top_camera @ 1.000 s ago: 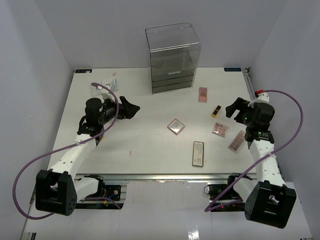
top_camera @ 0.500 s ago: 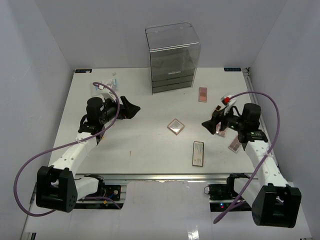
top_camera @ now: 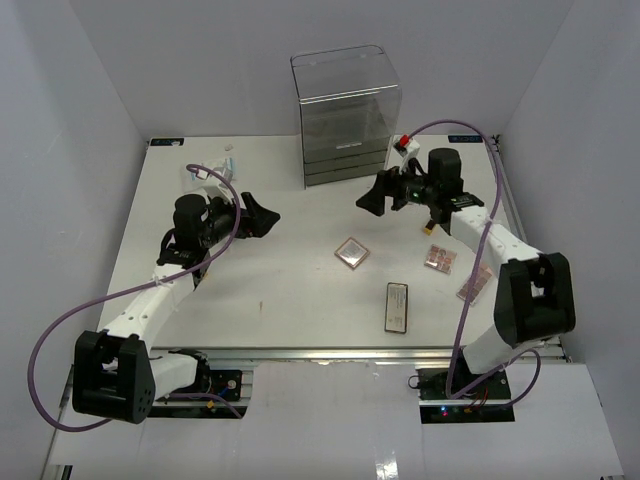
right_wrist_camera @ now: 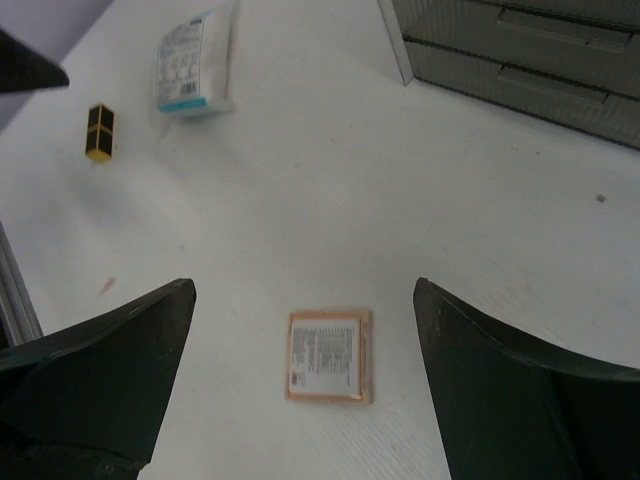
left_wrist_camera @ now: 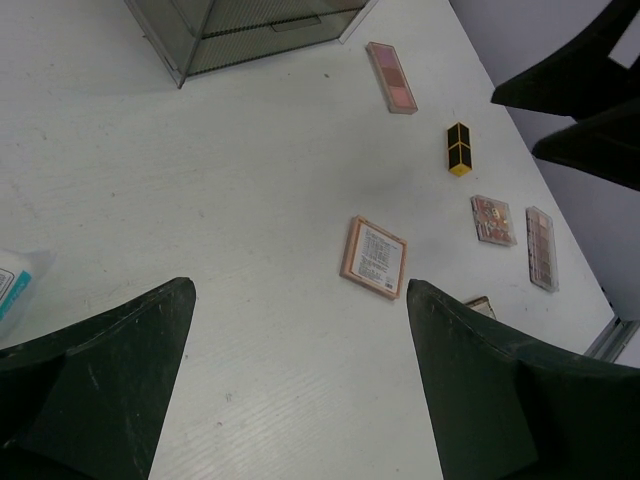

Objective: Organize the makeup

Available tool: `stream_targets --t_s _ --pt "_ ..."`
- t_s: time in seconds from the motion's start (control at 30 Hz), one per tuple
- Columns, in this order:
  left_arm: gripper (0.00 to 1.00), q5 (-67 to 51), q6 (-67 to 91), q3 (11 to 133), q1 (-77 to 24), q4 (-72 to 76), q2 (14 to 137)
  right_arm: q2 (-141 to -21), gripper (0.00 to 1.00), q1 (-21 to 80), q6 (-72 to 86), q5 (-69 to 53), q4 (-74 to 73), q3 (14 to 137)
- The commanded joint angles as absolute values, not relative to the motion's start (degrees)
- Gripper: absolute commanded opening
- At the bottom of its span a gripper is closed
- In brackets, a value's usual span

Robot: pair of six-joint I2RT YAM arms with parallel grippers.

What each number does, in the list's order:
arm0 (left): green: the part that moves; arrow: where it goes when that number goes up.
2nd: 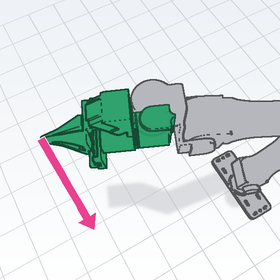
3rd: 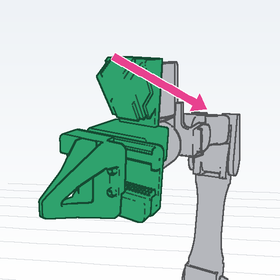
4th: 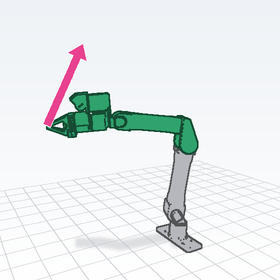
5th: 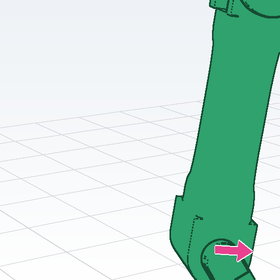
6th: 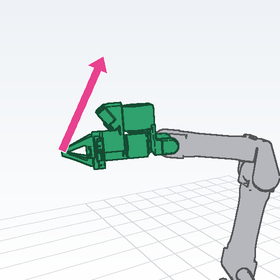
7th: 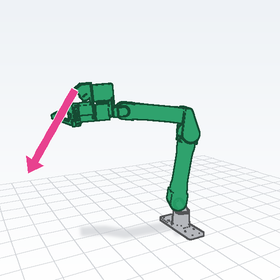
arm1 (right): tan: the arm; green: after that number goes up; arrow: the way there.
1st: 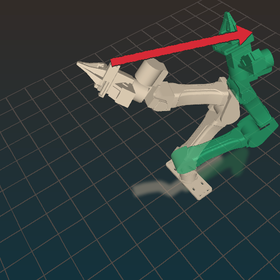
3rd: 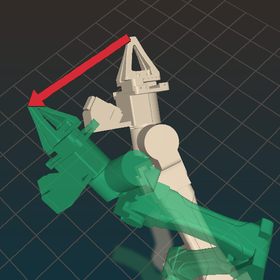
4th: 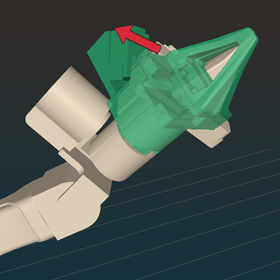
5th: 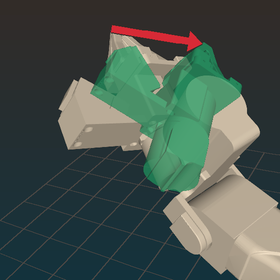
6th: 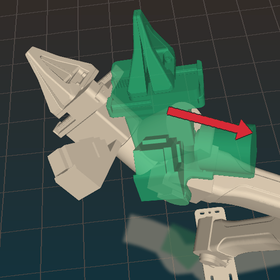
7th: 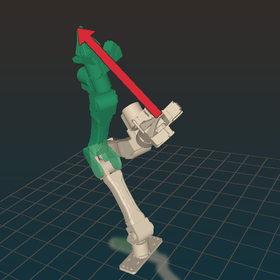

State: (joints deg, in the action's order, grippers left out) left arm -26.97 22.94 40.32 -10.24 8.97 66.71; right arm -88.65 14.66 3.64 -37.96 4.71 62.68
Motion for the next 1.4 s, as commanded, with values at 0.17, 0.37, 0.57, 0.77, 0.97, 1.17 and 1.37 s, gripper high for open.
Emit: stream_targets --t_s 0.17,0.37,0.57,0.77,0.97,1.17,1.37 --pt "0.98 -23.92 19.7 39.64 -10.37 11.01 65.16 -103.78 0.95 17.24 47.72 -23.41 37.05 67.93" --pt "0.98 -23.0 18.27 38.2 -10.46 11.5 65.01 -114.96 0.84 17.14 53.89 -23.58 43.59 77.08" --pt "0.98 -22.41 17.93 37.15 -10.39 11.16 63.48 -120.3 0.81 16.94 56.8 -21.59 47.97 81.59" --pt "0.98 -22.33 18.61 36.74 -10.38 10.08 61.5 -124.94 0.67 16.36 61.93 -19.7 53.61 85.01" --pt "0.98 -21.36 19.26 35.76 -10.37 8.35 58.07 -127.19 0.61 15.89 65.14 -17.92 54.49 86.68" --pt "0.98 -21.99 20.33 34.77 -10.43 7.91 55.48 -128.83 0.44 14.82 66.16 -17.07 54.4 87.8" --pt "0.98 -23.65 21.54 35.08 -10.38 7.91 54.58 -129.01 0.25 14.24 67.15 -17.23 55.71 87.26"
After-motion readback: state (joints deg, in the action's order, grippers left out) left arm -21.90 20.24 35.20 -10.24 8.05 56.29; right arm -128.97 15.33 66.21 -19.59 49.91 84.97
